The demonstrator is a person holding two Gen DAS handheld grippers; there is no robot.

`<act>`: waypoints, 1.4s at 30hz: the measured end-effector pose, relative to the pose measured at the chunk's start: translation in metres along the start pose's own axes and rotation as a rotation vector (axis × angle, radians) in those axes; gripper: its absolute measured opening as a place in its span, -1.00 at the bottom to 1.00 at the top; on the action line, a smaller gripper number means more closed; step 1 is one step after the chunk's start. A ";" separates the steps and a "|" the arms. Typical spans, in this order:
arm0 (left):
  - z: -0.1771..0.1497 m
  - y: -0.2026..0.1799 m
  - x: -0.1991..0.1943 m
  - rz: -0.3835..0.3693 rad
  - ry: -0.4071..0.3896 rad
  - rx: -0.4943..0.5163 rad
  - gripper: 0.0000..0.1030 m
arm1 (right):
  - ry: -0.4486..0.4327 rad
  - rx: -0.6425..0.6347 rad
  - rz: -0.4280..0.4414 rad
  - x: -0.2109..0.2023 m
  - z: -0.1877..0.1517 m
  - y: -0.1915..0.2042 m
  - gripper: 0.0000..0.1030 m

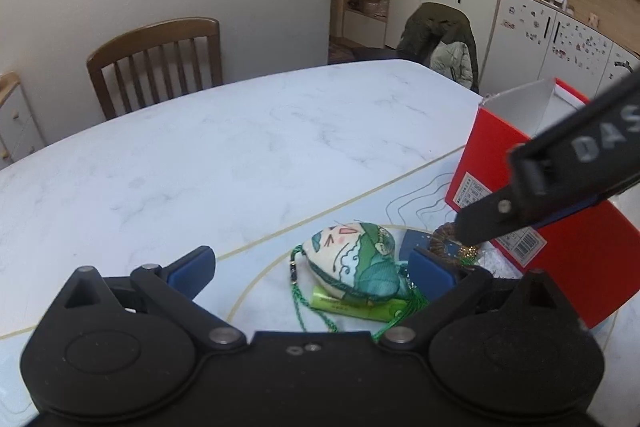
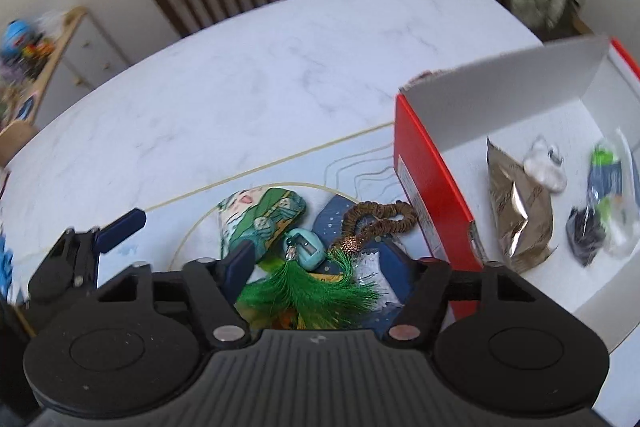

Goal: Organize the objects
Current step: 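Move both open tools back to the remaining items on the table, then grasp the brown bead bracelet with right tool while left closes on the green patterned pouch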

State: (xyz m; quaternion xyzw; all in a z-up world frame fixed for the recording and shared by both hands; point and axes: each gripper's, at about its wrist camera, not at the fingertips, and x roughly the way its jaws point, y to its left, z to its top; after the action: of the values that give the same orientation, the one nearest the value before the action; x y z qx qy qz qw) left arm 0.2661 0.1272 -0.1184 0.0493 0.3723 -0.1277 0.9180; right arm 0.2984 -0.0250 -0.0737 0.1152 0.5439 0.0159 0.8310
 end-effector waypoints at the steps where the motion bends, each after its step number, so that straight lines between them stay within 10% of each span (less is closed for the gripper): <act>1: 0.000 0.000 0.003 -0.003 0.001 0.000 0.99 | 0.009 0.033 -0.003 0.004 0.002 -0.002 0.16; 14: 0.004 0.008 0.031 -0.082 0.026 -0.022 0.89 | 0.026 0.222 -0.094 0.039 0.007 -0.014 -0.26; 32: 0.003 0.016 0.047 -0.181 0.059 -0.084 0.06 | -0.005 0.179 -0.128 0.048 0.009 -0.012 -0.82; 42: 0.011 0.019 0.025 -0.181 0.040 -0.128 0.01 | -0.045 0.142 -0.052 0.017 0.006 -0.011 -0.87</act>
State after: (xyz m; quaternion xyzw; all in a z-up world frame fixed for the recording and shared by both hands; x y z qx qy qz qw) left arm 0.2960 0.1386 -0.1285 -0.0405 0.4008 -0.1852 0.8963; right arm 0.3098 -0.0342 -0.0893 0.1599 0.5277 -0.0470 0.8329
